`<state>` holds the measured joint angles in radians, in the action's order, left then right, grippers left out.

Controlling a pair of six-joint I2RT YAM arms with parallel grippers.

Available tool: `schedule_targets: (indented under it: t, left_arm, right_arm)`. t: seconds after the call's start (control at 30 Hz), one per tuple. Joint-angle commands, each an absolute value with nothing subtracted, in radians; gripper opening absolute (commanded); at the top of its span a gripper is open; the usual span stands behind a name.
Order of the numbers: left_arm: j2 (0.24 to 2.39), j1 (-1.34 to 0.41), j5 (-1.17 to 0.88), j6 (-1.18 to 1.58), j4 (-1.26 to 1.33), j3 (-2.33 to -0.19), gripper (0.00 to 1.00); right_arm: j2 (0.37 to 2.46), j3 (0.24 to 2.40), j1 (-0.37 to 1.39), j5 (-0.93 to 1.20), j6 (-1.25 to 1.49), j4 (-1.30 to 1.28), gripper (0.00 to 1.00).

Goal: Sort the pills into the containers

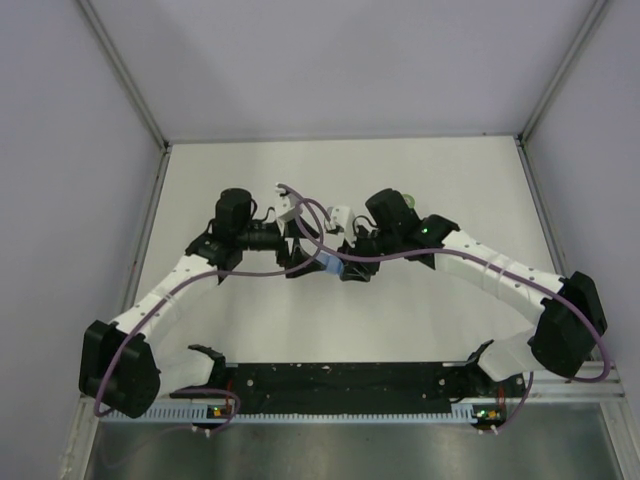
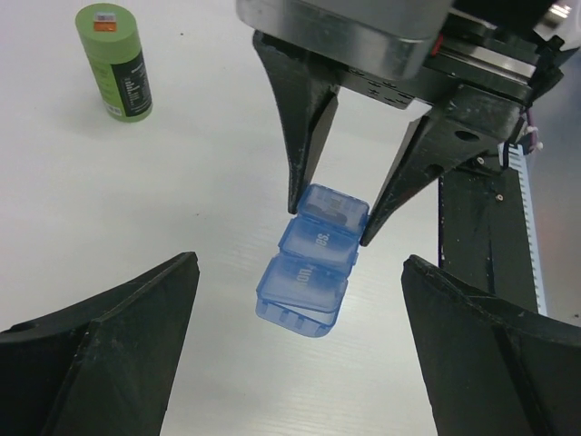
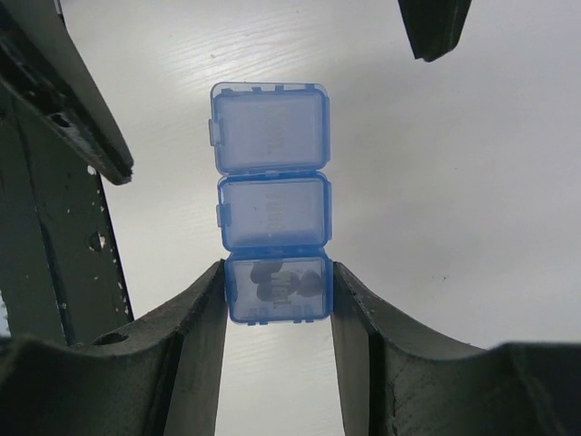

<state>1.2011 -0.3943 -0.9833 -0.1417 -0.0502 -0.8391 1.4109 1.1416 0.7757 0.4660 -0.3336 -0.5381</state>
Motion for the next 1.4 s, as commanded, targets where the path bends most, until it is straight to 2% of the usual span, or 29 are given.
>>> schedule_targets:
  t: [0.0, 0.3, 0.5, 0.73, 1.13, 1.37]
  left_arm:
    - [1.177, -0.394, -1.078, -0.258, -0.098, -0.827, 0.99]
    - [1.215, -0.394, -1.023, -0.327, -0.095, -0.824, 0.99]
    - [1.235, -0.394, -0.872, -0.220, 0.030, -0.818, 0.99]
    - [1.258, -0.396, -0.862, -0.085, 0.117, -0.816, 0.99]
    - [1.328, -0.394, -0.795, -0.023, 0.126, -0.841, 0.99]
    - [1.341, -0.380, -0.831, 0.034, 0.152, -0.847, 0.99]
  right_arm:
    - [1.376, 1.152, 0.773, 0.488, -0.347, -0.520, 0.15]
    - [1.376, 1.163, 0.772, 0.517, -0.347, -0.534, 0.15]
    - [1.381, 1.163, 0.773, 0.526, -0.350, -0.534, 0.15]
    - [1.379, 1.152, 0.775, 0.509, -0.356, -0.529, 0.15]
    - [1.362, 1.135, 0.799, 0.463, -0.376, -0.520, 0.15]
    - [1.362, 1.109, 0.833, 0.402, -0.402, -0.509, 0.14]
